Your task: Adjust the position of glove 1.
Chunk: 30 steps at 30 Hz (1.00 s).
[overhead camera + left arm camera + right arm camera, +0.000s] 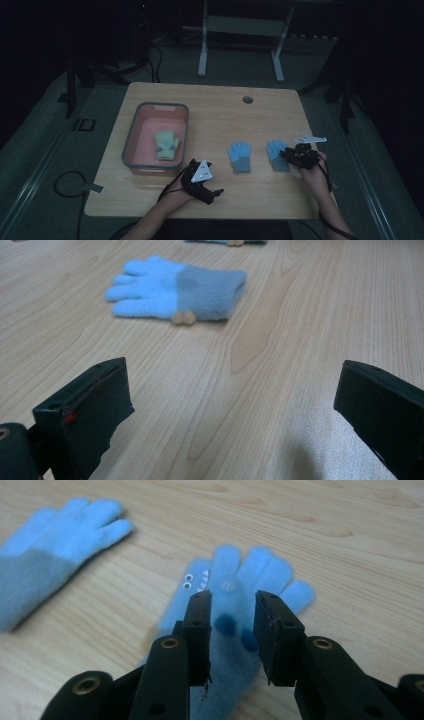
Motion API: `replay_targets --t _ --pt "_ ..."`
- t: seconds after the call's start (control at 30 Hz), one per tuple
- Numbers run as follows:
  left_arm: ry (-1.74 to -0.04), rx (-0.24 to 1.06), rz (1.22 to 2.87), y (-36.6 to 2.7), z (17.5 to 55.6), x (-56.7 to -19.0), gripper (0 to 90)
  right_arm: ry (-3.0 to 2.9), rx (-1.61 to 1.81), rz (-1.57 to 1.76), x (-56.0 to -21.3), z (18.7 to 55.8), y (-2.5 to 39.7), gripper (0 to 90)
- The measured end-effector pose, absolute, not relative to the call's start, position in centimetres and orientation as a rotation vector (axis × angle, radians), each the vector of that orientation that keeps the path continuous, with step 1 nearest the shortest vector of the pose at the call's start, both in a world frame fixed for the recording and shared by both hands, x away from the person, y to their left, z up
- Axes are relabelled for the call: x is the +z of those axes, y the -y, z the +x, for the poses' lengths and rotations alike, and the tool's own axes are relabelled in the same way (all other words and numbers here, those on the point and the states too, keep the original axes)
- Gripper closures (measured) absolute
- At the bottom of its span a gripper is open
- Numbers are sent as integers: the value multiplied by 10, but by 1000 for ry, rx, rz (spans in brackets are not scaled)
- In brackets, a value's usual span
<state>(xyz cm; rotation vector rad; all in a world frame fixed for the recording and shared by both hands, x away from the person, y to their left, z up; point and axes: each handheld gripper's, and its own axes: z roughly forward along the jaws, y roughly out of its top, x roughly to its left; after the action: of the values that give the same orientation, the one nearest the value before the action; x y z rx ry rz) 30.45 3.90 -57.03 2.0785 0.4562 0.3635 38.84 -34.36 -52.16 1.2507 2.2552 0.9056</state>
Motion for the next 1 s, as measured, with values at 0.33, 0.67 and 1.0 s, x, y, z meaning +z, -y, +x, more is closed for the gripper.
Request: replay_targets --t 0.33,0.67,1.0 --pt "-455 360 2075 -39 305 -570 21 -2318 936 1212 -529 403 346 646" --pt "-457 357 2078 -39 305 -570 21 -2351 931 1191 -548 417 351 770" --pt "-456 357 2078 -39 305 -570 21 -2278 914 1254 -533 408 341 844"
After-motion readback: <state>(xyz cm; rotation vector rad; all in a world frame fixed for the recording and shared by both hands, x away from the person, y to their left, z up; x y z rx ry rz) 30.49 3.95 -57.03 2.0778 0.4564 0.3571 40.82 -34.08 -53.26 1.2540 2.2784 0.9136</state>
